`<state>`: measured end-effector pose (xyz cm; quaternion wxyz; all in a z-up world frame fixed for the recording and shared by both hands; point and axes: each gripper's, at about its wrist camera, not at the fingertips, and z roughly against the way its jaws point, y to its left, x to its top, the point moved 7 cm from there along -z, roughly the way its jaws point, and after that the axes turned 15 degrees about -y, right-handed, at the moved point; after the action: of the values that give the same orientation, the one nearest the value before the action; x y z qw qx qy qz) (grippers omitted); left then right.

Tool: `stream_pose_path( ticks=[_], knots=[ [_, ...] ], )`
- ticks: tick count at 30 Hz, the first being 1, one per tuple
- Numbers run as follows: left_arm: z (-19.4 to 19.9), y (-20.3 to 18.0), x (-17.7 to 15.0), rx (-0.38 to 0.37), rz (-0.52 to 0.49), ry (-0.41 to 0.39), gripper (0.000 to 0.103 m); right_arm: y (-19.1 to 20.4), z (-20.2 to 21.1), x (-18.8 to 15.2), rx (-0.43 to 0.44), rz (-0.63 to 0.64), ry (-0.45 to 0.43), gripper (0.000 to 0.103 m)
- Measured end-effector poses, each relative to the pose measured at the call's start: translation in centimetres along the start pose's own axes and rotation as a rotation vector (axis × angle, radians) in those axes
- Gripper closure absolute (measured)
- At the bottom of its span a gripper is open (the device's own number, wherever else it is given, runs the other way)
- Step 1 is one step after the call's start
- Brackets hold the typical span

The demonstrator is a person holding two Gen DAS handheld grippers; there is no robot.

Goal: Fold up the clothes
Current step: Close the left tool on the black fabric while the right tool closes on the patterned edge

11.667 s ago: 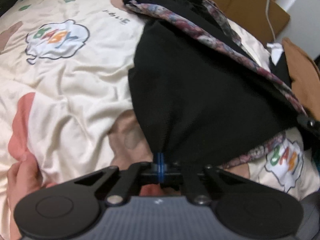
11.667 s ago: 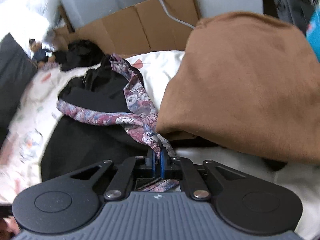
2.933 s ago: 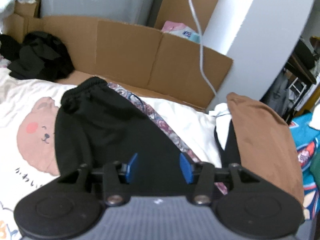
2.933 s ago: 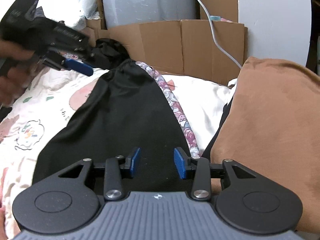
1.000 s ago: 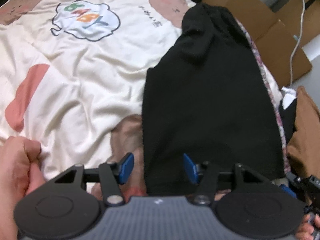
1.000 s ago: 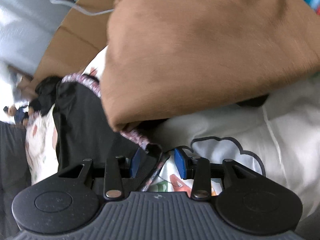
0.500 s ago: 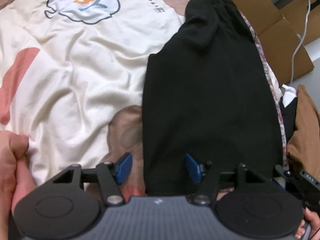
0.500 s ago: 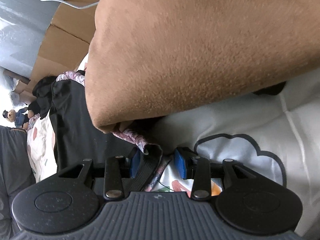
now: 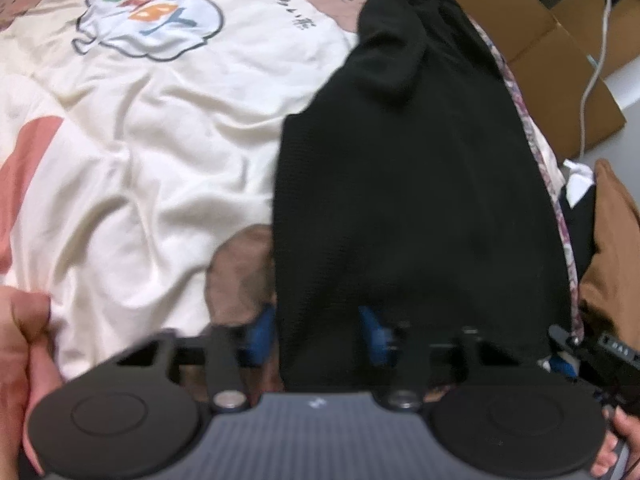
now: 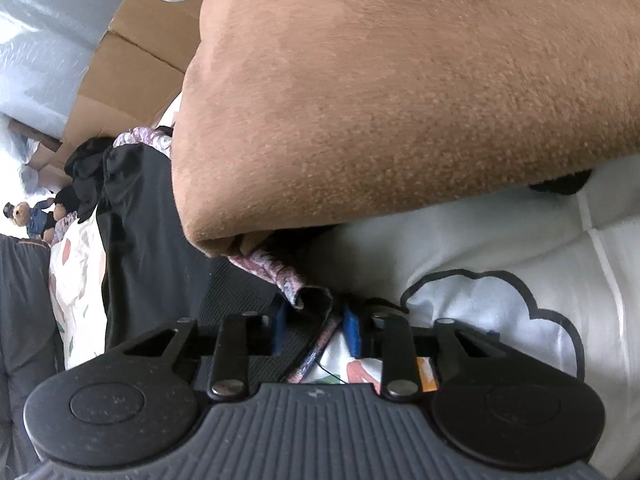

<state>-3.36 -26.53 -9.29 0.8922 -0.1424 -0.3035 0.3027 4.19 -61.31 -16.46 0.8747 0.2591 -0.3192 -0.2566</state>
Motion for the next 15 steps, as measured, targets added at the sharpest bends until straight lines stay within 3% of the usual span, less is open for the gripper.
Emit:
stream_pose_path(
  ticks=[2, 5, 15],
  knots=[
    [0.3, 0.0, 0.0, -0.020, 0.023, 0.005, 0.093, -0.1, 0.3, 0.2, 0.020, -0.027, -0.008, 0.092],
    [1.0, -0.3, 0.2, -0.034, 0.022, -0.005, 0.095, 0.1, 0.7, 0.5, 0.047, -0.041, -0.021, 0.095],
    [4.5, -1.2, 2.0, -0.107, 0.114, -0.057, 0.095, 1.9, 3.2, 1.2, 0.144, -0.034, -0.071, 0.097]
  ],
)
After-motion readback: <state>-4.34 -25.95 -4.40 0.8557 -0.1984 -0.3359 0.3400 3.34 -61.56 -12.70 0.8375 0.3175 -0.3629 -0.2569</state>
